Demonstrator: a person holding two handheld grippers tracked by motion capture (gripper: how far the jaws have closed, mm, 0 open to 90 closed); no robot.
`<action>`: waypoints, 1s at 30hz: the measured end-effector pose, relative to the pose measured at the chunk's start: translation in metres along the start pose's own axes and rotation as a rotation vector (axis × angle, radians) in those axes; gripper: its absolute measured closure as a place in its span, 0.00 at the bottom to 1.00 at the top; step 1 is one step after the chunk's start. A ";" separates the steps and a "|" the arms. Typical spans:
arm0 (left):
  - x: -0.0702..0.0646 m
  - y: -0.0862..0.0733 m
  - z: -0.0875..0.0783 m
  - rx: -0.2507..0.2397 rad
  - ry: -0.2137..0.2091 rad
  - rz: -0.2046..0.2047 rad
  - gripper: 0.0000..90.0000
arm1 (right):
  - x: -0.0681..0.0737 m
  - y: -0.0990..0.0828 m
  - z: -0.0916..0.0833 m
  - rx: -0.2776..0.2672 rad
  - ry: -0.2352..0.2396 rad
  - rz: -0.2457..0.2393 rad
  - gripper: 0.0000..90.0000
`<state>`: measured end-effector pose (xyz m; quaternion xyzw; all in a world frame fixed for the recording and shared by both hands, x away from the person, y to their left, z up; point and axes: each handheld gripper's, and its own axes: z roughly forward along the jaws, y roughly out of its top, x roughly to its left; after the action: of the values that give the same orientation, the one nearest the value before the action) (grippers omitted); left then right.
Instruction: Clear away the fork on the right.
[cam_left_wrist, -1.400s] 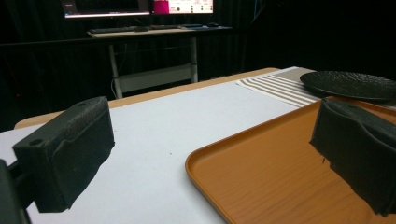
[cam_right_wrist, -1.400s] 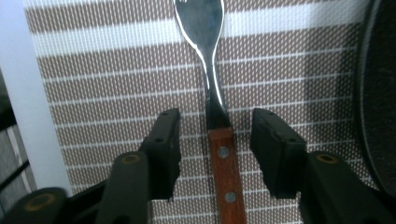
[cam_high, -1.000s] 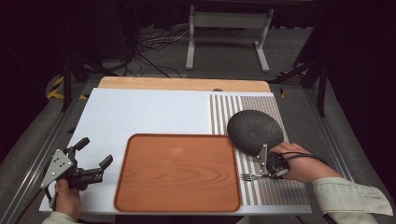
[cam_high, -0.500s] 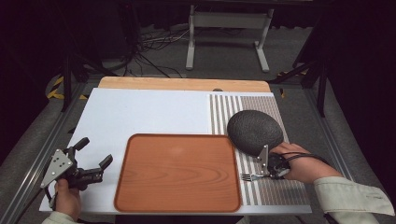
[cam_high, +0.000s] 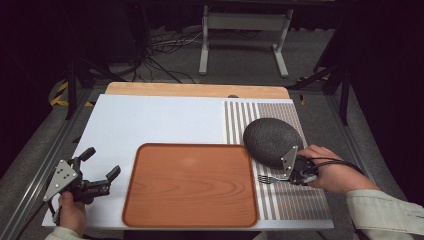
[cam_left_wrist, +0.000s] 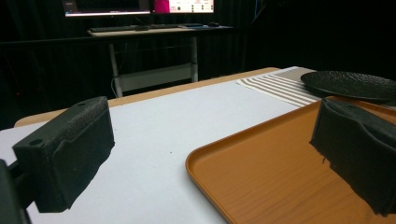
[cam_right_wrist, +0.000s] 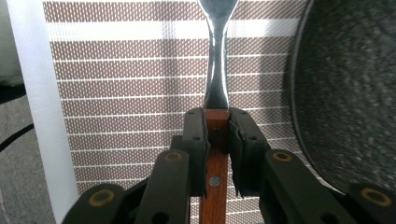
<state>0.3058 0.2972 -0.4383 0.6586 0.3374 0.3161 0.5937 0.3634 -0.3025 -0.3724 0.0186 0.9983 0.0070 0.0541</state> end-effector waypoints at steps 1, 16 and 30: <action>0.000 0.000 0.000 0.000 0.000 0.000 0.00 | 0.000 0.001 -0.002 -0.008 -0.009 -0.002 0.87; 0.000 0.000 0.000 -0.001 -0.001 0.000 0.00 | -0.005 0.026 -0.026 -0.134 -0.064 0.053 0.87; 0.001 0.000 -0.001 0.001 0.002 0.002 0.00 | -0.008 0.052 -0.040 -0.264 -0.076 0.175 0.87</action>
<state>0.3055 0.2984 -0.4380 0.6590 0.3375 0.3173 0.5925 0.3685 -0.2515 -0.3311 0.0983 0.9806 0.1419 0.0930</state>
